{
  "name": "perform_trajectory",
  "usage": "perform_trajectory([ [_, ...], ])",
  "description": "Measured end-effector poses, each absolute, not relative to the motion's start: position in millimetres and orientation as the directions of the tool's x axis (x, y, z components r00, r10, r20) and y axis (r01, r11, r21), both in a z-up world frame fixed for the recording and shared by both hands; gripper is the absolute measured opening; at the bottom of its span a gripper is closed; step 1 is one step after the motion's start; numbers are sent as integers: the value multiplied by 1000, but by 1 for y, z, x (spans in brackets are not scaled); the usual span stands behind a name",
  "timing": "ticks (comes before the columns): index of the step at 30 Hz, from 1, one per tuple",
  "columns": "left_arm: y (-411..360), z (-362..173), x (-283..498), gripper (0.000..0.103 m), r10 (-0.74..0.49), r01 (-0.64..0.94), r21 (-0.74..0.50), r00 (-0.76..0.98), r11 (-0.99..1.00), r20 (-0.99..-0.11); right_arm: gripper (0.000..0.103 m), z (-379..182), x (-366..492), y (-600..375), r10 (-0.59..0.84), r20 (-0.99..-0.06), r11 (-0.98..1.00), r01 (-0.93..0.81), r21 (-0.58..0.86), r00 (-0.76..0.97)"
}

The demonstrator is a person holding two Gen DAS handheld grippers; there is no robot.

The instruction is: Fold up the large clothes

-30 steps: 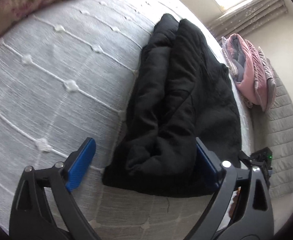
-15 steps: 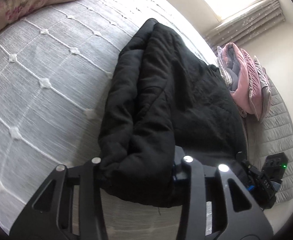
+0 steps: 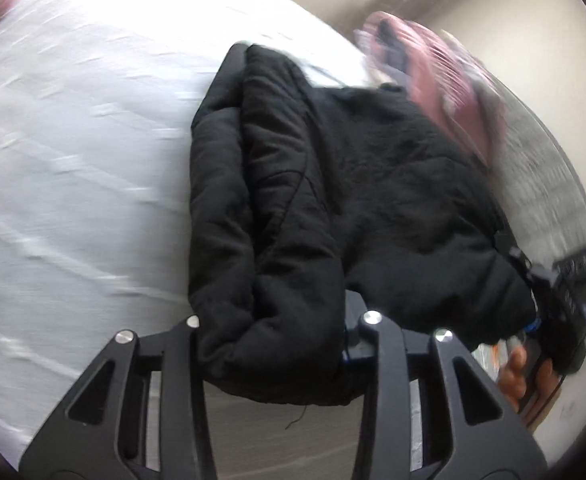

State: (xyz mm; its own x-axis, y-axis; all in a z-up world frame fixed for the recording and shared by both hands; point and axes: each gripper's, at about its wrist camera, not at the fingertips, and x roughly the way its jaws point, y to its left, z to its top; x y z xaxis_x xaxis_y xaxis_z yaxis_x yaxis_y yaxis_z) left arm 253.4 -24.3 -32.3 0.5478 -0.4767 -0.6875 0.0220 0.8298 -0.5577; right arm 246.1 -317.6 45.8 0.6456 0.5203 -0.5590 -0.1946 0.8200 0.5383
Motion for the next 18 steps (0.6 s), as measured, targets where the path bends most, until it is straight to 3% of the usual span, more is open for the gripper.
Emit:
perform_trajectory([
  [8,-209,25,257,32,-656,334,-573,497,748,-568,47,111,226,-443,342,-569,911,-116,395,748],
  [12,-282,13,248,32,-670,412,-529,424,742,-609,46,135,222,-495,240,-583,952,-70,298,776],
  [14,-301,-15,248,33,-676,392,-553,360,735,-643,46,124,222,-532,176,-629,960,9,279,757],
  [18,-307,-50,245,40,-679,393,-565,276,726,-680,46,48,210,-631,131,-715,904,213,370,687],
])
